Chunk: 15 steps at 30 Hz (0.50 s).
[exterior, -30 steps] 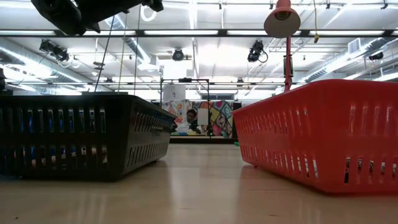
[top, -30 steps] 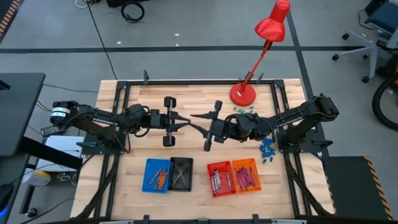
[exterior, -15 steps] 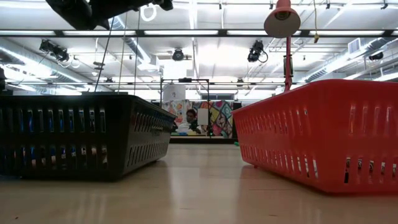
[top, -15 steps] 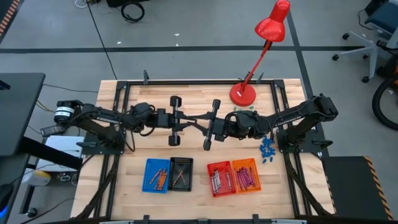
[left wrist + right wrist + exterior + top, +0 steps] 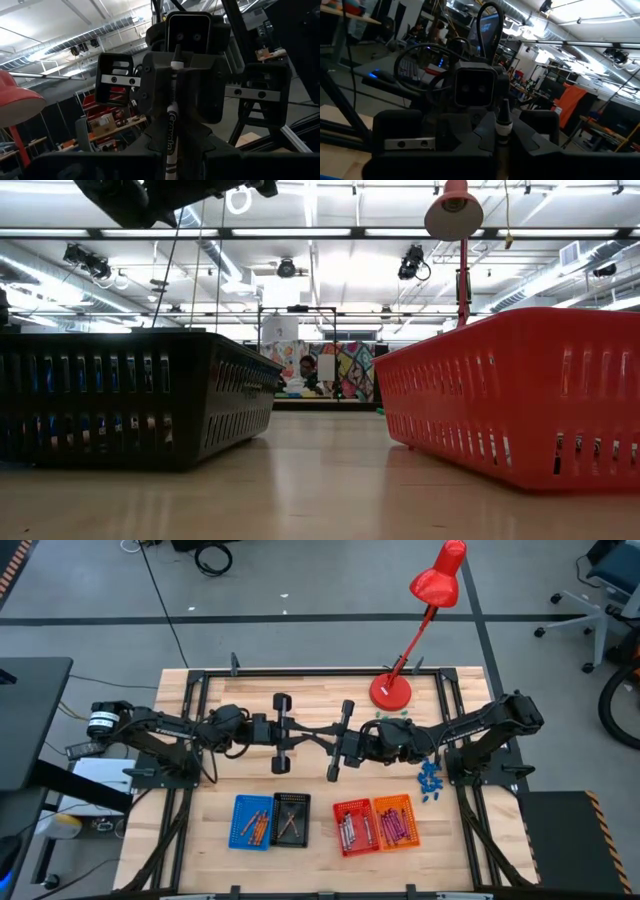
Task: Sort crayons
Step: Put the black crayon into the red basket
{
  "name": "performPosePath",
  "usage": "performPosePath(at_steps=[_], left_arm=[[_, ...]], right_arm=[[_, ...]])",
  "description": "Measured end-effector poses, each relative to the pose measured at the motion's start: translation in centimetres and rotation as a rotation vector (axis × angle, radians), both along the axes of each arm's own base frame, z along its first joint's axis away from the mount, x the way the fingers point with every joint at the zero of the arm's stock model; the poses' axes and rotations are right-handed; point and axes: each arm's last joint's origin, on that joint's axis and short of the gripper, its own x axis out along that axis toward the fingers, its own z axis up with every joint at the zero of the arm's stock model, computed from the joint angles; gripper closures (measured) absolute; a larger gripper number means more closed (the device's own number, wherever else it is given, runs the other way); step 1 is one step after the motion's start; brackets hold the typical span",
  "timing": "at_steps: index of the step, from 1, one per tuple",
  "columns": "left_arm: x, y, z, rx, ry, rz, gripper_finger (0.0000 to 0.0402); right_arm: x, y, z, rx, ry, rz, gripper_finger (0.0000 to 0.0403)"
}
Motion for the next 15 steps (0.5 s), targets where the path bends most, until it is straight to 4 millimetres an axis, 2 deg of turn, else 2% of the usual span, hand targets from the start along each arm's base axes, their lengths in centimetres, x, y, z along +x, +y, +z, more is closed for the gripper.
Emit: performPosePath(at_steps=[4,15], left_arm=[[0.01,0.03,-0.01,-0.008,0.002,0.007,0.0351],[-0.22,0.18,0.14,-0.063,0.026,0.047,0.0286]], right_arm=[[-0.01,-0.03,-0.01,0.01,0.0,-0.015,0.0372],[-0.23,0.59,-0.07,0.026,0.007,-0.092,0.0375]])
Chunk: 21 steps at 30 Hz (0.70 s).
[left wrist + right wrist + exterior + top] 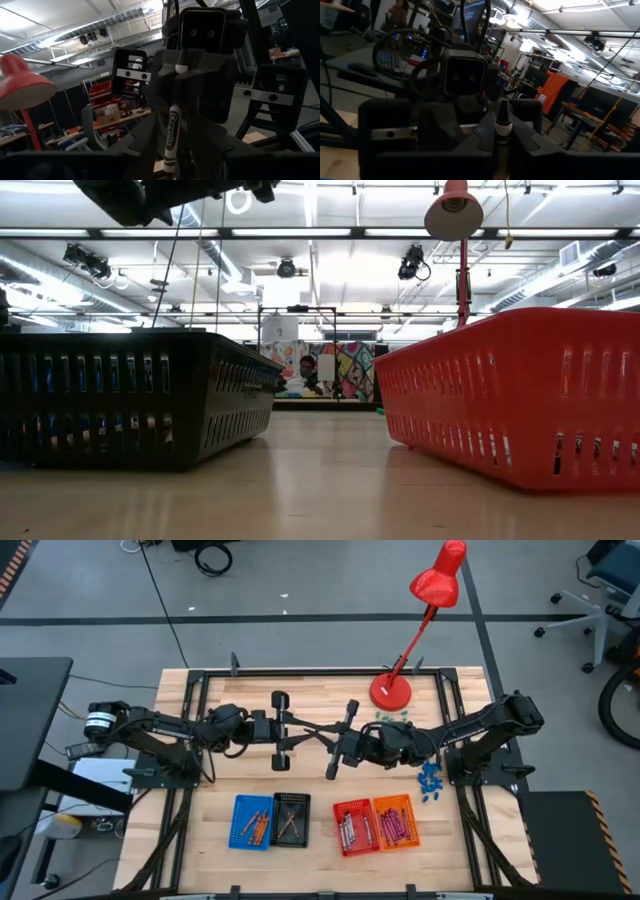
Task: Sort crayons
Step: Put the black crayon into the red basket
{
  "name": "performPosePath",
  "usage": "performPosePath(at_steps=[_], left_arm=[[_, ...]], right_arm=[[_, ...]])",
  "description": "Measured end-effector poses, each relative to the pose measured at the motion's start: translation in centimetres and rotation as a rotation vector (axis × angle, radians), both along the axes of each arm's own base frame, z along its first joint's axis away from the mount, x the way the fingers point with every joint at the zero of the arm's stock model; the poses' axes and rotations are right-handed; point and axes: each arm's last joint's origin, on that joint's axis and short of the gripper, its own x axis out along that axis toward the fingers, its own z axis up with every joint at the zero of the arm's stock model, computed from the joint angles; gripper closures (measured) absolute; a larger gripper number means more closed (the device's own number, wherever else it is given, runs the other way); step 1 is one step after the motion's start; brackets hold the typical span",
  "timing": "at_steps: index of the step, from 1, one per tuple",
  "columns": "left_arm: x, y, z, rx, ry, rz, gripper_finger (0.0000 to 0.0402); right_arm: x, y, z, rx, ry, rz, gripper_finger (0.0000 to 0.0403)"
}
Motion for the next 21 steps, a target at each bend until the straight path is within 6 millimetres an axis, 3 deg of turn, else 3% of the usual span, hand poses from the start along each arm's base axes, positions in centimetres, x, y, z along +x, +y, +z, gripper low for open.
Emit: performPosePath(at_steps=[14,21], left_arm=[[-1.8,-0.1,1.4,-0.099,0.059,-0.013,0.0283],[-3.2,-1.2,2.2,-0.158,0.099,-0.034,0.0283]], right_arm=[[-0.3,0.4,0.0,0.083,-0.018,-0.041,0.0374],[-0.5,1.4,0.0,0.181,-0.046,-0.033,0.0374]])
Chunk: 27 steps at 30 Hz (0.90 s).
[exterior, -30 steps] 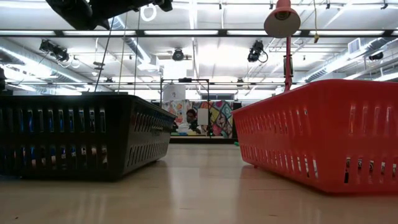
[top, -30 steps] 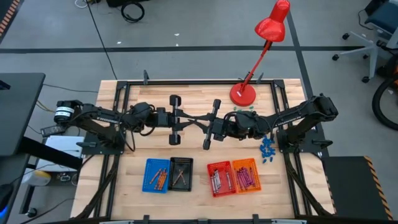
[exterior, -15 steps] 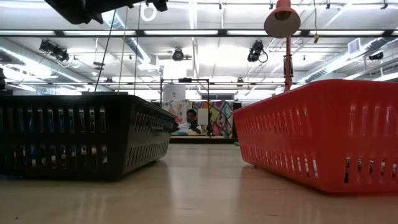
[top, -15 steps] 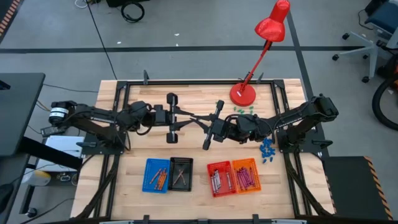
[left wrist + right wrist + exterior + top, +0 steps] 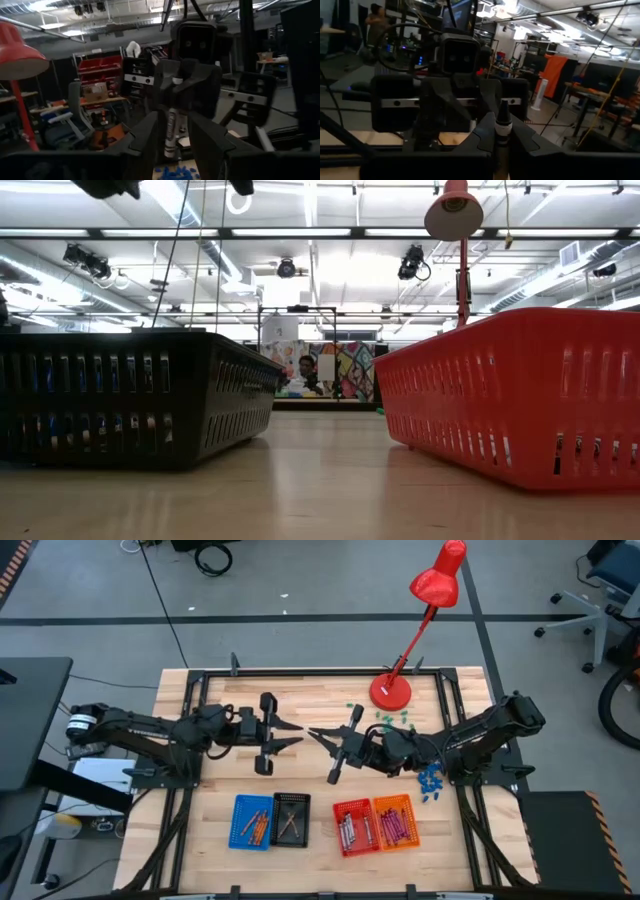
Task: Sort crayons
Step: Put the black crayon into the red basket
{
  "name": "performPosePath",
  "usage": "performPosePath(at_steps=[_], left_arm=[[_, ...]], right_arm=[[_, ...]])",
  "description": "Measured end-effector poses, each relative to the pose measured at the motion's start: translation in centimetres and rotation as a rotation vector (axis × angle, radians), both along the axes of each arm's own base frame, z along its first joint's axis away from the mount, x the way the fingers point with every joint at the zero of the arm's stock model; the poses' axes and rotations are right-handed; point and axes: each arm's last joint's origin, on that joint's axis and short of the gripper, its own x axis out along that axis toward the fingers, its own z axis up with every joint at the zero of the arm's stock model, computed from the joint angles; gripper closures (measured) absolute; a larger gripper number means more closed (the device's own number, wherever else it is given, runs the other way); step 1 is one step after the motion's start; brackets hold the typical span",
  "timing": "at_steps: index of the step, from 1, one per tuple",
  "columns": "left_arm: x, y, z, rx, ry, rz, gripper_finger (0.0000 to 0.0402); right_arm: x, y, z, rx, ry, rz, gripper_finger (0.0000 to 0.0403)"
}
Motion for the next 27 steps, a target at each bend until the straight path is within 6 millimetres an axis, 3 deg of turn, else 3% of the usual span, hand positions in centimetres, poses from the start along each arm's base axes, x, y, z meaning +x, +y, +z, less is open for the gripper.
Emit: performPosePath(at_steps=[12,15,27], left_arm=[[-2.6,-2.4,-0.9,-0.098,0.269,-0.006,0.0283],[-2.9,-3.0,-1.9,-0.105,0.383,-0.007,0.0283],[-2.9,-2.7,-2.3,-0.055,0.419,0.071,0.0283]], right_arm=[[-0.6,2.0,-0.4,0.078,0.016,-0.036,0.0374],[-0.7,2.6,-1.3,0.135,0.075,-0.014,0.0374],[-2.2,6.0,-4.8,0.463,0.271,0.062,0.0373]])
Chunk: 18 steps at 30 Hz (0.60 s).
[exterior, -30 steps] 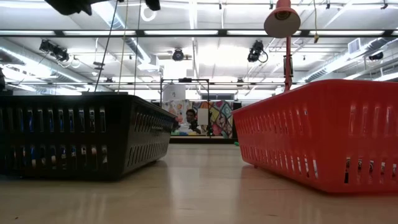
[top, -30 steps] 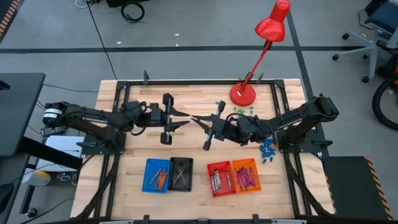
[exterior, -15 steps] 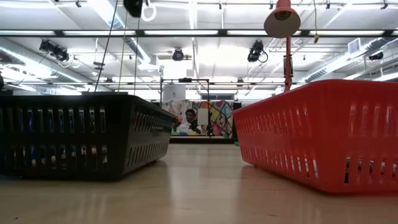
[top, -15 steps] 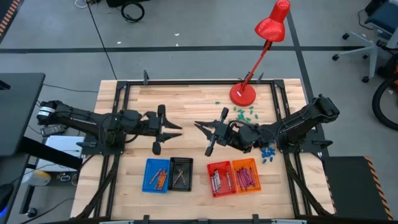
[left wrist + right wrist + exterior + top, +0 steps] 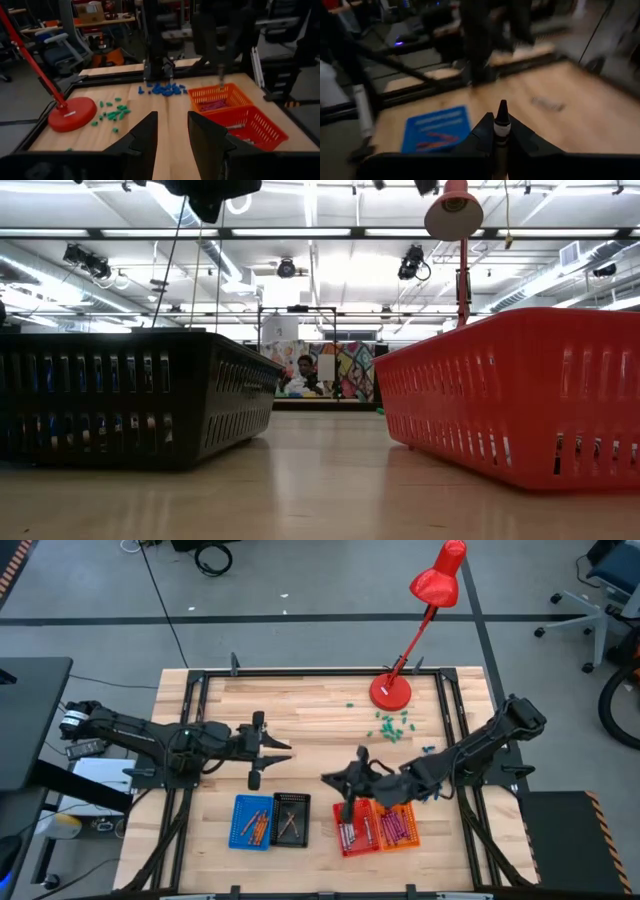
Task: Sort crayons
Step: Put the black crayon into the red basket
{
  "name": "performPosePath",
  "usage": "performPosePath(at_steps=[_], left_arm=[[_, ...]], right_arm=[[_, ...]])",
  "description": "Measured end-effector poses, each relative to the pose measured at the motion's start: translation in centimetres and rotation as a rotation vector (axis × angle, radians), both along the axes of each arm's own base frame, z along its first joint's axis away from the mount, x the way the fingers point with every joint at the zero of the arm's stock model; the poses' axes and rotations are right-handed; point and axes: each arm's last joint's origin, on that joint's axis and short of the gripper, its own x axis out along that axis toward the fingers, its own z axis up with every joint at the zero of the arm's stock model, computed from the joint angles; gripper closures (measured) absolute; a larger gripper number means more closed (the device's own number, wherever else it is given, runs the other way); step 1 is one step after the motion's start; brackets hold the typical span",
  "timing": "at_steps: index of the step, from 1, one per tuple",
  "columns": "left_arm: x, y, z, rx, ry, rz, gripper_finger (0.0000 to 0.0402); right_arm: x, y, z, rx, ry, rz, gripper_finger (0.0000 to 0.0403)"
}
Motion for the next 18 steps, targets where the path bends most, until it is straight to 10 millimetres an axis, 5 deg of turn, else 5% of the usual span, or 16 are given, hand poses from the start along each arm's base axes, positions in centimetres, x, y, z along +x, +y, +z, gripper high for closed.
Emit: performPosePath(at_steps=[18], left_arm=[[0.2,1.1,0.2,0.081,-0.013,0.035,0.0283]], right_arm=[[1.1,3.2,-8.8,0.582,0.318,-0.018,0.0373]])
